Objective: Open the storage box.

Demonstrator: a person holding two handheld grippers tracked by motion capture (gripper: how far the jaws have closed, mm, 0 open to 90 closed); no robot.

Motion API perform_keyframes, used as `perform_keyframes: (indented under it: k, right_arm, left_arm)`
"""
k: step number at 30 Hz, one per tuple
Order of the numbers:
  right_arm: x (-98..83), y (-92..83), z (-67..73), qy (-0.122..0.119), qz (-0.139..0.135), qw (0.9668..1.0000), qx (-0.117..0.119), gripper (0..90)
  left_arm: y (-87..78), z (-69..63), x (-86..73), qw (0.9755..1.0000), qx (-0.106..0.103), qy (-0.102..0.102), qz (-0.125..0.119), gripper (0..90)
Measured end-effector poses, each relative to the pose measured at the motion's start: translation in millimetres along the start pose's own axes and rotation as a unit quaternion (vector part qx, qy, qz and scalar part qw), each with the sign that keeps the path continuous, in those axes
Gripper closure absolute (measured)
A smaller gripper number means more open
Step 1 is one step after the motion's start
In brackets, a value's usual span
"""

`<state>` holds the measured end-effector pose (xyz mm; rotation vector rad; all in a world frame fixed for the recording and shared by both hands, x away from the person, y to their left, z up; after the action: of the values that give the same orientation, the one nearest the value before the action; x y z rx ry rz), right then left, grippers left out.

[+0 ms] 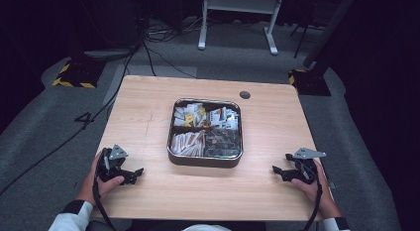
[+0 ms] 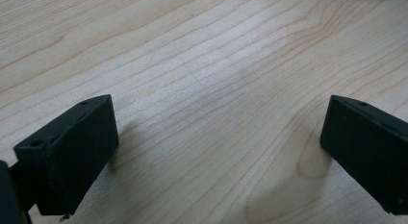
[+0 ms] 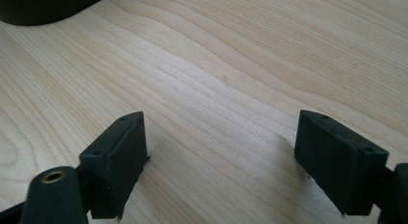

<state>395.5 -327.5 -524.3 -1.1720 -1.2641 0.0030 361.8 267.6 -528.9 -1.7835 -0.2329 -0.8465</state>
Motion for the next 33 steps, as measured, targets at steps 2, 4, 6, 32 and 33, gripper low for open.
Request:
perform_keyframes:
  k: [2,4,6,32,33]
  right_arm:
    - [0.0,0.1,-0.3,0.000,0.000,1.0000,0.001,18.3]
    - [-0.1,0.3,-0.6,0.002,0.002,1.0000,-0.002,16.4]
    - [-0.1,0.6,-1.0,0.005,0.004,1.0000,-0.004,15.8]
    - [58.2,-6.6,-3.1,-0.023,-0.022,0.9992,0.022,22.2]
    - [62.6,-6.4,-2.3,-0.027,-0.026,0.9990,0.024,22.6]
  left_arm:
    - [-0.3,-0.1,-0.3,1.0000,0.001,0.000,0.000,0.2]
    - [-0.5,0.2,-0.4,1.0000,0.003,0.000,-0.002,0.3]
    - [-0.7,0.3,-0.5,1.0000,0.003,0.001,-0.001,0.2]
    - [-0.8,0.0,-0.8,1.0000,0.002,-0.002,-0.001,0.2]
    - [-0.8,0.0,-0.8,1.0000,0.002,-0.002,-0.001,0.2]
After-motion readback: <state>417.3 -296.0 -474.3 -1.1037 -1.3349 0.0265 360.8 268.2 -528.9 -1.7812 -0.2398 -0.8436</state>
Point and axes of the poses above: each handheld gripper's, and its own axes: y roughly forward along the jaws, x roughly out of its top, z roughly to its left, the point moved 3 cm from there along y, roughly forward along the jaws, and after that the axes turned 11 degrees about -y, right-handed, at the moved point
